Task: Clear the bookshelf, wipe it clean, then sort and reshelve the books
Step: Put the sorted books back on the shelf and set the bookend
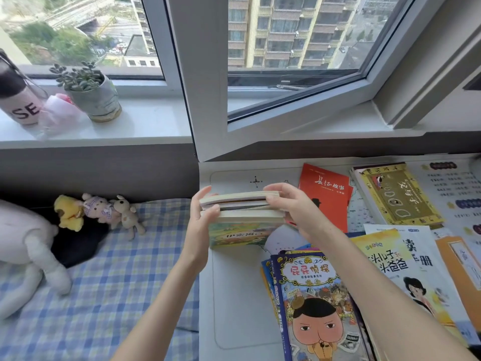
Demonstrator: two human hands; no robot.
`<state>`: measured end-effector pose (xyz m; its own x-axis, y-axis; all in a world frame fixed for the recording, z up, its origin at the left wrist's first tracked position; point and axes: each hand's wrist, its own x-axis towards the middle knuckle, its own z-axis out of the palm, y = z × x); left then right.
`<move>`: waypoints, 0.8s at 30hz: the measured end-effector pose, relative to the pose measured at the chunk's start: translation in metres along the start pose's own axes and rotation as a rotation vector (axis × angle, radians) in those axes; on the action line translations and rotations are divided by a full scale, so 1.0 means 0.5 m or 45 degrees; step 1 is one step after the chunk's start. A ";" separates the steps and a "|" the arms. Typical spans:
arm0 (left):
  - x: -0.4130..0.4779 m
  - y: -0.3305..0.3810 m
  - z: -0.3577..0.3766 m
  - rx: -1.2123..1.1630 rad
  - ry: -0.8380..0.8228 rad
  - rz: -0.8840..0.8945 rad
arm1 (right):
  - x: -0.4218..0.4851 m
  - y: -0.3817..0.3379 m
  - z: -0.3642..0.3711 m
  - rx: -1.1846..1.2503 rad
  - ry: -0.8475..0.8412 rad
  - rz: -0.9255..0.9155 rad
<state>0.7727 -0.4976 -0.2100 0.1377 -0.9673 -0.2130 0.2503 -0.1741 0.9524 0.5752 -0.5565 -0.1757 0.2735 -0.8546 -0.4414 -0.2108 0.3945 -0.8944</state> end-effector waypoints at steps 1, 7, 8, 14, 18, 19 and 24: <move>-0.003 -0.004 -0.001 -0.006 0.021 0.028 | 0.003 -0.004 -0.006 -0.060 0.057 -0.011; 0.001 -0.016 0.010 -0.035 0.072 0.213 | 0.006 -0.034 -0.016 -0.653 0.239 -0.662; 0.005 -0.015 0.010 -0.043 0.071 0.213 | 0.010 -0.038 -0.014 -0.786 0.199 -0.754; 0.013 -0.023 0.004 -0.062 0.045 0.213 | 0.043 -0.053 -0.002 -1.590 0.055 -0.789; 0.016 -0.030 0.000 -0.075 0.023 0.196 | 0.052 -0.051 0.001 -1.476 0.050 -0.694; 0.018 -0.030 -0.001 -0.073 0.022 0.189 | 0.046 -0.052 -0.001 -1.348 0.093 -0.708; 0.033 -0.025 0.006 0.036 0.095 0.125 | -0.031 -0.124 -0.072 -0.899 0.366 -0.864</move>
<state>0.7691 -0.5117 -0.2245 0.2317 -0.9636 -0.1332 0.2048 -0.0855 0.9751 0.5504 -0.5797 -0.1106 0.3253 -0.9092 0.2600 -0.6257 -0.4131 -0.6617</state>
